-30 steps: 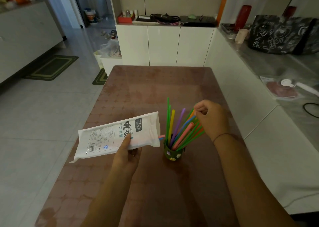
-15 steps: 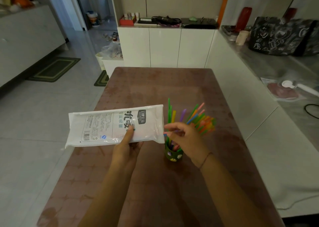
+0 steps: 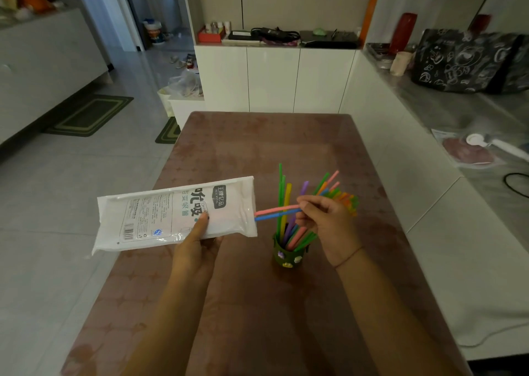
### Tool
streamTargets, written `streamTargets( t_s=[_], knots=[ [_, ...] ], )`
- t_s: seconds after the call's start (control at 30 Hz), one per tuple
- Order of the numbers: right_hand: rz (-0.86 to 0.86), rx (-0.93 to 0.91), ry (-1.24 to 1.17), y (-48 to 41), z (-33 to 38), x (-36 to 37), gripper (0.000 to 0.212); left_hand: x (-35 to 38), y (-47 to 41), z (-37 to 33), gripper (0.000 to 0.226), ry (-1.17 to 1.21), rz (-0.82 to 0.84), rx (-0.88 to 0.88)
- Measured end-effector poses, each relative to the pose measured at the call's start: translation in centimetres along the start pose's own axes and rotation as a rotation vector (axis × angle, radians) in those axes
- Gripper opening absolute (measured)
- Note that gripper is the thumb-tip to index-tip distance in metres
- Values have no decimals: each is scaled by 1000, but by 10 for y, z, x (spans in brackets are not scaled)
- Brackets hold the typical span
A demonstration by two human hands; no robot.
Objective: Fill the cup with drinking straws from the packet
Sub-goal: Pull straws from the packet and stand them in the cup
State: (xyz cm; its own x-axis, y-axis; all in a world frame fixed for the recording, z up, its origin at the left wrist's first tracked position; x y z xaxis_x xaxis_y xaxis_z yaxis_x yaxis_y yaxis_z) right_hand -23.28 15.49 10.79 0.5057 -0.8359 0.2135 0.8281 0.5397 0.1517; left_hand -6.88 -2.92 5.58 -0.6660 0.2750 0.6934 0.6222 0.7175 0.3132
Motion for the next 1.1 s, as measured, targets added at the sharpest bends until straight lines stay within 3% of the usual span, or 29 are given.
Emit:
streamTargets(
  t_s=[0.13,0.27,0.7,0.9,1.1],
  knots=[
    [27,99,-259,7,-15,21,10,4,3,10,28,32,0,-37],
    [97,117,-252,15,-25,42,12,13,7,24,30,48,13,-78],
    [-178,-227,153,6,68,-46,11,-27,-5,6,26,84,-106,-51],
    [-312,-283,500,1,75,-79,13,-27,-4,13,25,87,-114,-75],
    [-278,-314,881,-8,69,-50,18,-22,-1,17,24,74,-102,-84]
  ],
)
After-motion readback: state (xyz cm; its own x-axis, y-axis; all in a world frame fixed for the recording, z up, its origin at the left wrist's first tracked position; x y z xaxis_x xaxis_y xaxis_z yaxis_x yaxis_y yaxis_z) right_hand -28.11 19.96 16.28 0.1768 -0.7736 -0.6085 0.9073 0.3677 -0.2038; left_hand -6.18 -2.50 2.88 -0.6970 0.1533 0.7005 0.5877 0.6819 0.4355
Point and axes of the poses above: each hand's wrist, its own y-axis away from the middle knuckle, its own x-axis out of the palm, z = x × y, the point moved 7 cm from there along -y, towards the middle knuckle, and after that the axes turned 6 degrees about z, right-handed, at the moved point
